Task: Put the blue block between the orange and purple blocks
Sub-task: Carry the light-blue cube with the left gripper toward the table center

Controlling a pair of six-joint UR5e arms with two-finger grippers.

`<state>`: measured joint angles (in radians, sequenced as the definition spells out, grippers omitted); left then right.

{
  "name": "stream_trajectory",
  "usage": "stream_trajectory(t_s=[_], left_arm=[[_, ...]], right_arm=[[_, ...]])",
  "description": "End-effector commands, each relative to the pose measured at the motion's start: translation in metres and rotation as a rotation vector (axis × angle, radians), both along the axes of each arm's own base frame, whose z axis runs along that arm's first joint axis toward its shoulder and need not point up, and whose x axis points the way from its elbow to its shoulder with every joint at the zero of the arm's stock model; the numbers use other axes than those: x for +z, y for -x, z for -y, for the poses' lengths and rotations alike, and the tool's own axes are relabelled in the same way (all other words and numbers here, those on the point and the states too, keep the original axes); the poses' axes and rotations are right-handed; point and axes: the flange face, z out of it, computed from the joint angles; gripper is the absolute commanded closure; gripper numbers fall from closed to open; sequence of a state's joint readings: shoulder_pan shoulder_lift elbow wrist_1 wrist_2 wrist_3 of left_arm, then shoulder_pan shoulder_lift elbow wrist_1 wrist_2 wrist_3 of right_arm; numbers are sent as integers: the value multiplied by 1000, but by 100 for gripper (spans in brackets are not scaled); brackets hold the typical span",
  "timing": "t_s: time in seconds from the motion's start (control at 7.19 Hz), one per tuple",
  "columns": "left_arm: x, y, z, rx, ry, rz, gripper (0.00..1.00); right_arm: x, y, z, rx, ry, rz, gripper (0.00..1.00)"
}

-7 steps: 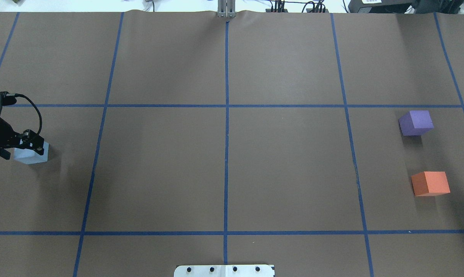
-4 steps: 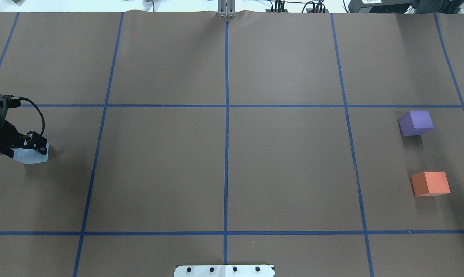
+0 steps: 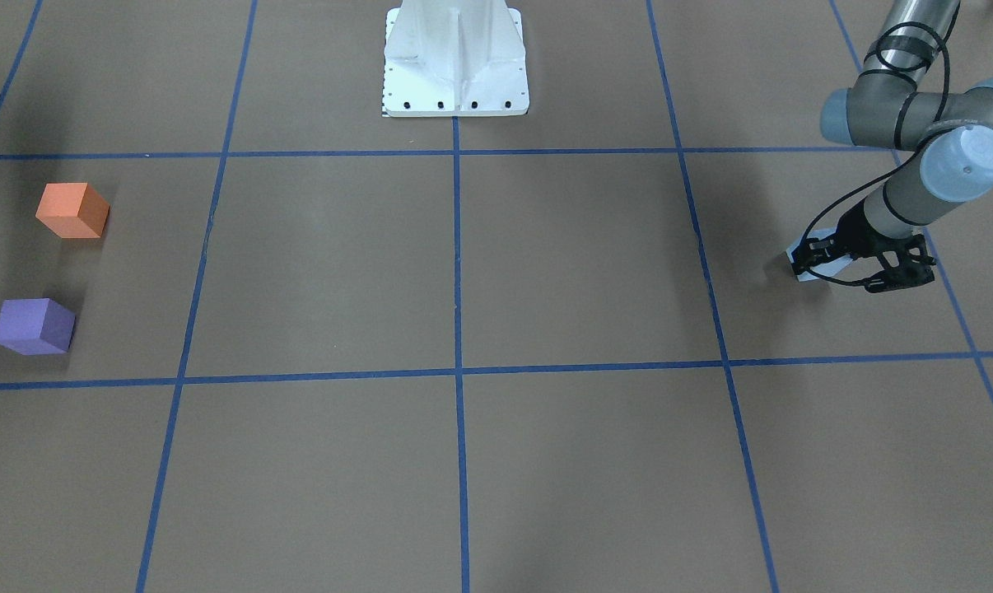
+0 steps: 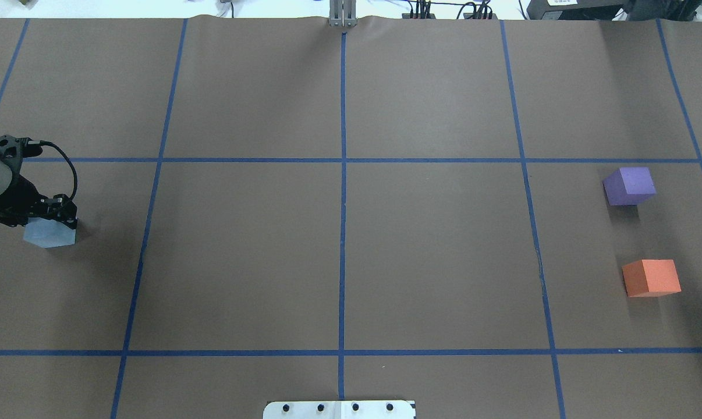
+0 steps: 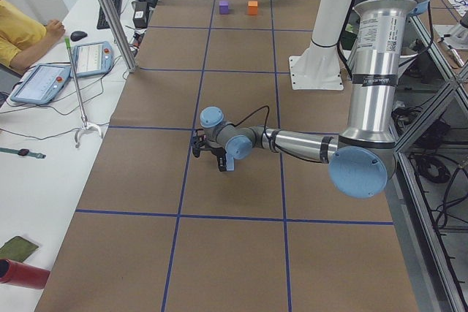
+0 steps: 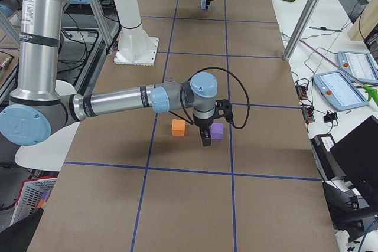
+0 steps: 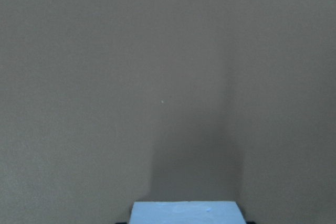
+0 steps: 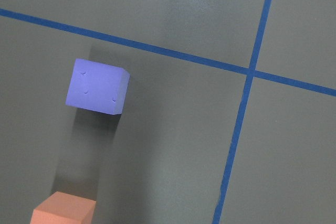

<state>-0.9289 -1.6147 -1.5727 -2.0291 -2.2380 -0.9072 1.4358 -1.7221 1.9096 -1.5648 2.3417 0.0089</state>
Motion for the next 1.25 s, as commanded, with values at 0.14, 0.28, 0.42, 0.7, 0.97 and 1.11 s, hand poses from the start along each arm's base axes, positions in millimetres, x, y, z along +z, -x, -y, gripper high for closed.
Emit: stream_trajectory(t_s=[0.14, 0.28, 0.42, 0.7, 0.97, 1.11], left_arm=[[-132, -14, 14, -46, -60, -96, 100], [-201, -55, 25, -42, -58, -134, 100], [-281, -116, 19, -18, -35, -168, 100], [-401, -225, -17, -9, -113, -107, 100], [-468, -331, -1, 26, -122, -26, 100], [-476, -390, -3, 27, -154, 60, 100]], right_arm=[[-12, 5, 2, -16, -59, 69, 0], [-16, 6, 2, -20, -135, 82, 0], [-10, 7, -5, -22, -151, 85, 0], [-8, 12, -6, -34, -145, 87, 0], [-5, 20, -8, -60, -122, 141, 0], [-6, 22, -9, -65, -116, 162, 0]])
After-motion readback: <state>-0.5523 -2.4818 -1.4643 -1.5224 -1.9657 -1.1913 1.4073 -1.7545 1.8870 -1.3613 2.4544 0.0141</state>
